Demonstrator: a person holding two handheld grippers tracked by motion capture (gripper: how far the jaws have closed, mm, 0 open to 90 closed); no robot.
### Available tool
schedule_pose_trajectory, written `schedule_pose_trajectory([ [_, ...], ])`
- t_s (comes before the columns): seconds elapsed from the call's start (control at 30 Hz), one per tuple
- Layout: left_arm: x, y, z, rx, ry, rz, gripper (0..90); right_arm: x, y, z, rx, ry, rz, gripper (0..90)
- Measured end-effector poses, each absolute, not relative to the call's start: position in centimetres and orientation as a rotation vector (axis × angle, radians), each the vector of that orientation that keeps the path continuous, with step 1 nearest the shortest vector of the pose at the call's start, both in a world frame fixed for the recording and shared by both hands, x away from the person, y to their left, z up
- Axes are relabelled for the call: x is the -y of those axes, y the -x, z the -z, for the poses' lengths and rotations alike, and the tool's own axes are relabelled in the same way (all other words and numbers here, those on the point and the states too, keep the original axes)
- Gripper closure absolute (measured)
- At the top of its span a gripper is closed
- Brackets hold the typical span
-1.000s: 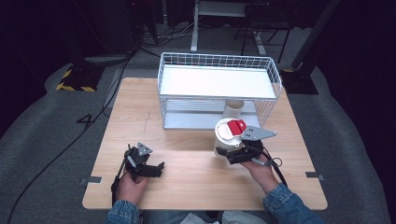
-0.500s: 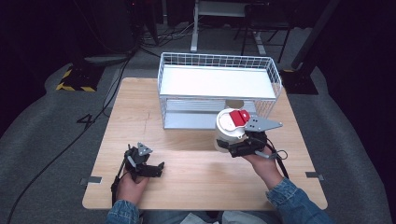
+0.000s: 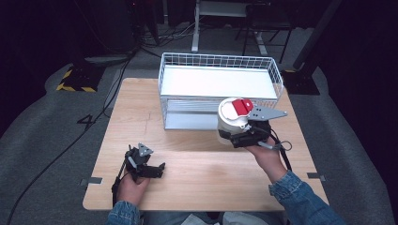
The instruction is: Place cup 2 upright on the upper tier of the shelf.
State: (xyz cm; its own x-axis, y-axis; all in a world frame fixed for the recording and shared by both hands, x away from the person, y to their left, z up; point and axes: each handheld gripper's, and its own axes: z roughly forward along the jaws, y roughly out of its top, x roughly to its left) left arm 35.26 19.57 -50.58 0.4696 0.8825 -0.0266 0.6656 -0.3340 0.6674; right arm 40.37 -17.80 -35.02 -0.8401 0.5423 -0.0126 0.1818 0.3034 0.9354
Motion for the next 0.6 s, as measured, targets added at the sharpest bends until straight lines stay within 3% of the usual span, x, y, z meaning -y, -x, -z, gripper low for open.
schedule_pose_trajectory([
  [0.6,-19.5,-35.2,50.6,-1.288,-2.099,-0.464,1.2,17.3,-43.1,30.6,-2.220,-0.702,-1.567,10.3],
])
